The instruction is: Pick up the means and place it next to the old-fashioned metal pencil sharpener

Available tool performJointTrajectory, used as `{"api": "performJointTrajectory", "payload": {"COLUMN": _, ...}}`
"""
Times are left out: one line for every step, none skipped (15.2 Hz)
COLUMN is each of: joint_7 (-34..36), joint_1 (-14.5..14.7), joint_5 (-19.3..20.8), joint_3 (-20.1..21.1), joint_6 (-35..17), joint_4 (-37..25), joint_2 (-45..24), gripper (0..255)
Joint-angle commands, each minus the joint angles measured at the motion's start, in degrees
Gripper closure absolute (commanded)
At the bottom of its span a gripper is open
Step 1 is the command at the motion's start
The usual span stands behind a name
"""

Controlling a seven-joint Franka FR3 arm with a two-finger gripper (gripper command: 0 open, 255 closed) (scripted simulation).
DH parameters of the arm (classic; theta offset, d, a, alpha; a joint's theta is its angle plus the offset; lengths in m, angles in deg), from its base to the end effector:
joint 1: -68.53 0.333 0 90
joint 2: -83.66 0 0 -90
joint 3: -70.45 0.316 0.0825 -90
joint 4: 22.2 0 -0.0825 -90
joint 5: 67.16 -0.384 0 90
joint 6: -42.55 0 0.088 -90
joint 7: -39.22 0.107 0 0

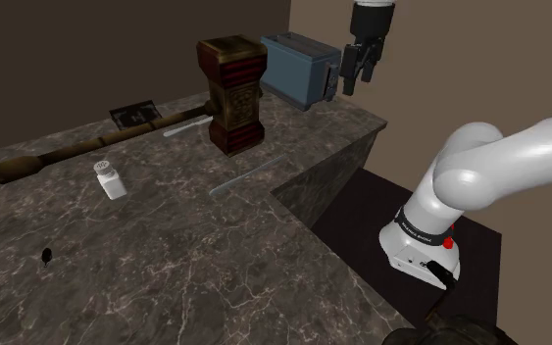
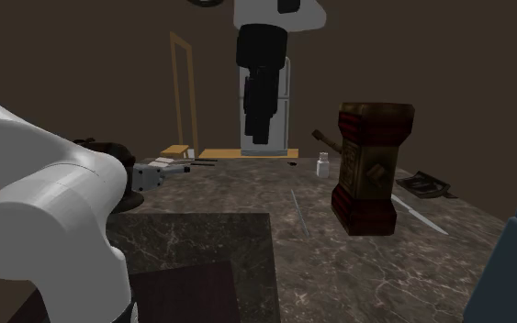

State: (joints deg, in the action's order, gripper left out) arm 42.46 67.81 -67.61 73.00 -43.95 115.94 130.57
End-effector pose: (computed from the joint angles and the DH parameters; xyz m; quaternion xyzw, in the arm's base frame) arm 0.2901 0.0137 0.5692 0.9989 -0.0199 -0.0410 0.0138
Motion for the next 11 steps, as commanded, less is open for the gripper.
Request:
{"api": "performJointTrajectory", "payload": {"joint_7": 0.00, "joint_1": 0.00, "joint_5": 0.00, "joint_3": 0.00, "joint_6": 0.00, "joint_4": 0.00, "joint_2": 0.00, "gripper": 0}}
{"api": "performJointTrajectory", "payload": {"joint_7": -2.33, "joint_1": 0.94, "joint_5": 0.23, "joint_3": -0.34, "joint_6": -2.12, "joint_4": 0.38, "joint_2": -1.47, "gripper": 0}}
{"api": "performJointTrajectory", "payload": {"joint_7": -4.62, "joint_1": 1.92, "joint_5": 0.44, "joint_3": -0.67, "joint_6": -4.21, "joint_4": 0.68, "joint_2": -2.99, "gripper": 0}}
{"api": "performJointTrajectory", "payload": {"joint_7": -6.91, "joint_1": 2.88, "joint_5": 0.61, "joint_3": -0.97, "joint_6": -6.27, "joint_4": 0.92, "joint_2": -4.54, "gripper": 0}}
{"api": "performJointTrajectory", "payload": {"joint_7": -9.20, "joint_1": 3.81, "joint_5": 0.73, "joint_3": -1.23, "joint_6": -8.30, "joint_4": 1.09, "joint_2": -6.13, "gripper": 0}}
{"api": "performJointTrajectory", "payload": {"joint_7": -11.46, "joint_1": 4.77, "joint_5": 0.83, "joint_3": -1.47, "joint_6": -10.30, "joint_4": 1.20, "joint_2": -7.74, "gripper": 0}}
{"api": "performJointTrajectory", "payload": {"joint_7": -13.71, "joint_1": 5.73, "joint_5": 0.90, "joint_3": -1.70, "joint_6": -12.25, "joint_4": 1.25, "joint_2": -9.38, "gripper": 0}}
{"api": "performJointTrajectory", "payload": {"joint_7": -15.96, "joint_1": 6.69, "joint_5": 0.93, "joint_3": -1.89, "joint_6": -14.17, "joint_4": 1.24, "joint_2": -11.03, "gripper": 0}}
{"api": "performJointTrajectory", "payload": {"joint_7": -18.19, "joint_1": 7.64, "joint_5": 0.92, "joint_3": -2.05, "joint_6": -16.05, "joint_4": 1.19, "joint_2": -12.69, "gripper": 0}}
{"api": "performJointTrajectory", "payload": {"joint_7": -20.42, "joint_1": 8.60, "joint_5": 0.89, "joint_3": -2.19, "joint_6": -17.88, "joint_4": 1.08, "joint_2": -14.35, "gripper": 0}}
{"api": "performJointTrajectory", "payload": {"joint_7": -22.65, "joint_1": 9.53, "joint_5": 0.82, "joint_3": -2.28, "joint_6": -19.66, "joint_4": 0.93, "joint_2": -16.01, "gripper": 0}}
